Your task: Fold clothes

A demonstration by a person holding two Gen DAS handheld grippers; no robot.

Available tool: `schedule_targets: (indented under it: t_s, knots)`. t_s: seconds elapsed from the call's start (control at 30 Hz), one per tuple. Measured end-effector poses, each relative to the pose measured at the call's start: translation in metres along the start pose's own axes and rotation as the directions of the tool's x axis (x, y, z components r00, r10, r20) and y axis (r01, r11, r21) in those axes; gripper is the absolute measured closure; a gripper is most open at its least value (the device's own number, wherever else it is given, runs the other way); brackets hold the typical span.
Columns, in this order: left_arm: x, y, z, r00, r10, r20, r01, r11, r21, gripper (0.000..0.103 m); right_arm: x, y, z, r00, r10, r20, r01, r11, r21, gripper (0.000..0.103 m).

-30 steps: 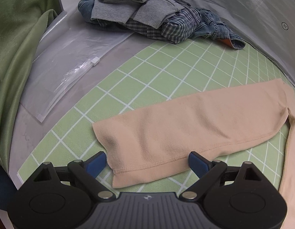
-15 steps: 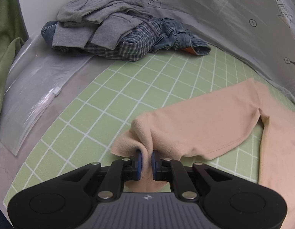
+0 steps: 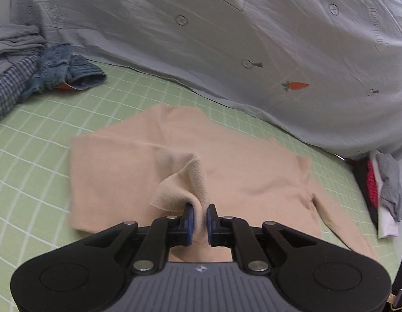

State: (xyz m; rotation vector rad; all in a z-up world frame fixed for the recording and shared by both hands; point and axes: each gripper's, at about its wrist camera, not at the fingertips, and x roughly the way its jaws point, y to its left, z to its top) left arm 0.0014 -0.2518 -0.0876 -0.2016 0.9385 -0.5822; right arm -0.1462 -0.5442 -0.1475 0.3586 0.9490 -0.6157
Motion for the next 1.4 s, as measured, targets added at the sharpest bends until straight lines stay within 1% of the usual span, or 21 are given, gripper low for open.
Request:
schedule_targets:
  t_s: [0.03,0.1,0.17,0.3,0.4,0.47,0.53,0.67,0.73,0.8,0.9,0.97,1.0,1.03,1.07,1.1,1.13,1.2,1.27,1.33,1.4]
  knots:
    - [0.003,-0.006,-0.003,1.0,0.002,-0.01,-0.002,1.0,0.011,0.077,0.001,-0.003,0.002,1.0,-0.002,0.002,0.002,1.0,0.006,0.001]
    - [0.006,-0.013,-0.008,0.999,0.035,-0.017,-0.034,0.999,0.033,0.041,0.001,-0.006,0.004,1.0,-0.007,0.013,0.007,1.0,-0.002,0.001]
    - [0.008,-0.02,-0.014,0.997,0.068,-0.023,-0.067,0.996,0.055,0.028,-0.001,-0.004,0.004,1.0,-0.009,0.024,0.009,1.0,-0.016,0.001]
    - [0.004,0.003,-0.015,0.98,0.194,-0.046,-0.195,0.981,-0.002,0.028,-0.004,0.008,0.002,1.0,0.008,0.028,-0.006,0.999,-0.044,0.003]
    - [0.003,0.024,-0.014,0.946,0.316,-0.079,-0.316,0.949,0.015,0.026,-0.004,0.026,0.002,0.999,0.046,0.014,-0.045,0.998,-0.048,0.008]
    - [0.001,0.035,-0.016,0.922,0.375,-0.102,-0.374,0.927,0.024,0.026,-0.008,0.041,0.003,0.996,0.081,0.023,-0.08,0.995,-0.056,0.011]
    - [0.002,0.044,-0.019,0.904,0.409,-0.129,-0.409,0.912,0.027,0.026,-0.012,0.055,0.004,0.993,0.117,0.033,-0.115,0.991,-0.065,0.012]
    - [0.009,0.055,-0.022,0.879,0.444,-0.175,-0.44,0.896,0.063,0.026,-0.018,0.094,0.004,0.981,0.187,0.049,-0.179,0.976,-0.126,0.017]
    - [0.014,0.059,-0.023,0.869,0.455,-0.196,-0.448,0.89,0.08,0.025,-0.017,0.111,0.002,0.977,0.21,0.031,-0.203,0.967,-0.15,0.024]
    - [0.02,0.062,-0.023,0.863,0.457,-0.217,-0.447,0.889,0.094,0.023,-0.014,0.124,-0.002,0.976,0.216,0.008,-0.211,0.962,-0.171,0.038]
    - [0.024,0.065,-0.023,0.864,0.453,-0.22,-0.442,0.891,0.102,0.016,-0.009,0.137,-0.008,0.973,0.228,-0.024,-0.228,0.955,-0.191,0.044]
    - [0.026,0.066,-0.021,0.867,0.447,-0.222,-0.437,0.894,0.097,0.014,-0.008,0.139,-0.009,0.97,0.241,-0.031,-0.242,0.947,-0.21,0.047]
    - [0.027,0.067,-0.02,0.867,0.446,-0.223,-0.436,0.895,0.097,0.012,-0.008,0.141,-0.01,0.968,0.248,-0.033,-0.249,0.943,-0.22,0.053]
    - [0.029,0.067,-0.019,0.866,0.447,-0.224,-0.436,0.895,0.099,0.011,-0.007,0.142,-0.011,0.967,0.254,-0.036,-0.255,0.939,-0.229,0.056]
    - [0.03,0.067,-0.018,0.866,0.447,-0.224,-0.435,0.895,0.1,0.011,-0.007,0.143,-0.012,0.965,0.261,-0.039,-0.262,0.935,-0.239,0.062]
    - [0.031,0.067,-0.017,0.866,0.446,-0.224,-0.435,0.895,0.101,0.01,-0.007,0.144,-0.012,0.963,0.267,-0.042,-0.269,0.931,-0.249,0.076]
    - [0.032,0.067,-0.016,0.867,0.446,-0.224,-0.434,0.895,0.102,0.01,-0.006,0.145,-0.013,0.961,0.273,-0.045,-0.275,0.926,-0.258,0.084]
    - [0.034,0.066,-0.012,0.872,0.437,-0.22,-0.426,0.899,0.099,0.011,-0.009,0.144,-0.012,0.949,0.314,-0.023,-0.308,0.911,-0.274,0.101]
    - [0.034,0.064,-0.007,0.888,0.413,-0.204,-0.404,0.911,0.085,0.011,-0.014,0.138,-0.006,0.94,0.342,0.012,-0.325,0.903,-0.282,0.101]
    - [0.031,0.06,-0.001,0.909,0.381,-0.169,-0.375,0.924,0.068,0.011,-0.018,0.127,0.005,0.939,0.34,0.05,-0.314,0.908,-0.277,0.101]
    - [0.028,0.054,0.006,0.924,0.359,-0.135,-0.354,0.933,0.055,0.011,-0.02,0.11,0.022,0.943,0.318,0.096,-0.288,0.926,-0.244,0.101]
